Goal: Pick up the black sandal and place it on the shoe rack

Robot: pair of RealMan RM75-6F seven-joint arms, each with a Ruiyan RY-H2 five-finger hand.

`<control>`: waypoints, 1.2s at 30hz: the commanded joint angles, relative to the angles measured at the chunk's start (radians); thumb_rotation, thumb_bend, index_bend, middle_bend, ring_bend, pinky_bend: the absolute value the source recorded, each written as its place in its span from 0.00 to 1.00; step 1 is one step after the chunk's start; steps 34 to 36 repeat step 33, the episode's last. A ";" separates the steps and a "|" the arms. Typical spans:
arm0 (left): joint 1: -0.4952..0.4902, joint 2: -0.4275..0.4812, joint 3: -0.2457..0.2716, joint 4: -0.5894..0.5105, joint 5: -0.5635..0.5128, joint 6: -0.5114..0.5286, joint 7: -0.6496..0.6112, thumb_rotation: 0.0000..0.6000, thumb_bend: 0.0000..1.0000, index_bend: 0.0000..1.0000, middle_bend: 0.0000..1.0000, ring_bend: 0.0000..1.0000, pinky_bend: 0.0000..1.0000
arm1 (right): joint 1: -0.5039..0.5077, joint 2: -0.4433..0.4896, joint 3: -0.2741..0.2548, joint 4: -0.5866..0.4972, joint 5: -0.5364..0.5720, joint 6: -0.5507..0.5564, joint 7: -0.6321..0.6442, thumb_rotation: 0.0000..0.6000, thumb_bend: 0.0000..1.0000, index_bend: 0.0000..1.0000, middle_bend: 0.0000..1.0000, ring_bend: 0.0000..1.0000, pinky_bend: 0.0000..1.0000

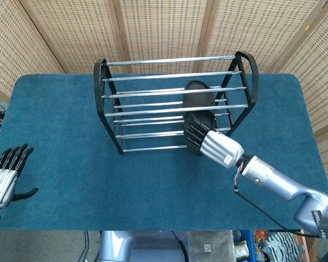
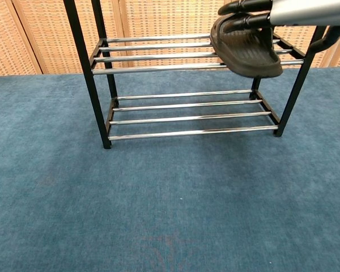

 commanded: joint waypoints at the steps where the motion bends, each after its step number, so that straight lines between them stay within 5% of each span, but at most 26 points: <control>1: 0.003 0.004 0.001 0.001 0.005 0.007 -0.009 1.00 0.13 0.00 0.00 0.00 0.00 | -0.058 0.016 -0.011 -0.022 -0.022 0.087 0.049 1.00 0.00 0.00 0.00 0.00 0.00; 12: 0.013 0.005 0.007 0.000 0.027 0.028 -0.013 1.00 0.13 0.00 0.00 0.00 0.00 | -0.313 -0.071 -0.087 0.111 -0.053 0.468 0.382 1.00 0.00 0.00 0.00 0.00 0.00; 18: 0.026 -0.010 0.007 -0.007 0.030 0.053 0.030 1.00 0.13 0.00 0.00 0.00 0.00 | -0.465 -0.168 -0.119 0.183 0.053 0.591 0.586 1.00 0.00 0.00 0.00 0.00 0.00; 27: 0.046 -0.072 -0.002 -0.012 0.026 0.096 0.169 1.00 0.13 0.00 0.00 0.00 0.00 | -0.677 -0.249 -0.153 0.168 0.224 0.691 0.795 1.00 0.00 0.00 0.00 0.00 0.00; 36: 0.048 -0.079 0.000 -0.014 0.028 0.095 0.185 1.00 0.13 0.00 0.00 0.00 0.00 | -0.733 -0.257 -0.135 0.139 0.249 0.724 0.835 1.00 0.00 0.00 0.00 0.00 0.00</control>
